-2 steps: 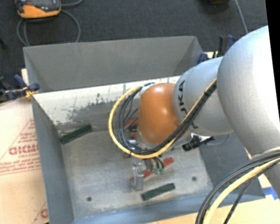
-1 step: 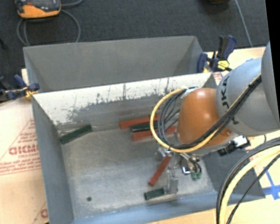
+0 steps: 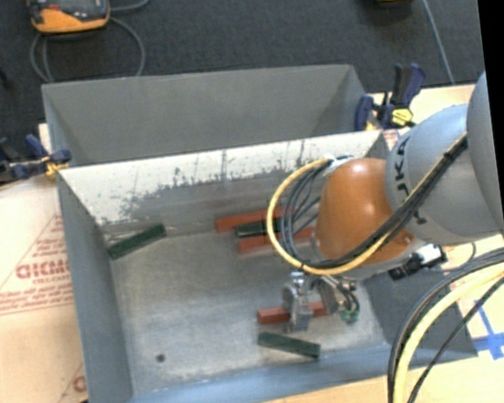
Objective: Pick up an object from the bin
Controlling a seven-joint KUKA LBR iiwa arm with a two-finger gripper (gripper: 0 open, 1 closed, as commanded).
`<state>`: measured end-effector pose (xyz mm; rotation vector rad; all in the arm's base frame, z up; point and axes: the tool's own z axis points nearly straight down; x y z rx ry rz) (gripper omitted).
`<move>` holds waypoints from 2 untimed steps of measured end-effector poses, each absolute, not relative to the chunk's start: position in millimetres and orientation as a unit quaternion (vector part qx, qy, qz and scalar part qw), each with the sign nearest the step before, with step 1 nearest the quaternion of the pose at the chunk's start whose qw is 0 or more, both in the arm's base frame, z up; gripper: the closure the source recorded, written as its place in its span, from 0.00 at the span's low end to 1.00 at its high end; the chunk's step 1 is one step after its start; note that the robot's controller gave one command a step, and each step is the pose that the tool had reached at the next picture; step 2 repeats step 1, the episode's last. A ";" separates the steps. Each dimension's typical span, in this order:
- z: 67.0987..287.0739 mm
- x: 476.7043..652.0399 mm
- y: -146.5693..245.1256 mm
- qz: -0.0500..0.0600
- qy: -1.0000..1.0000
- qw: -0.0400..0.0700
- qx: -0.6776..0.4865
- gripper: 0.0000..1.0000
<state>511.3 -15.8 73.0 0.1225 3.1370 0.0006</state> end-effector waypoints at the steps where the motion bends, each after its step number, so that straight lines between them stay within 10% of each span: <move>1: 214.2 509.2 -14.8 -0.001 1.000 0.006 0.028 1.00; 2: 214.2 509.2 -14.8 -0.001 1.000 0.006 0.028 1.00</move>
Offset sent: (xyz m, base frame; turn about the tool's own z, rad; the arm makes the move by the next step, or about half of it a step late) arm -0.0047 0.0022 0.1365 -0.0273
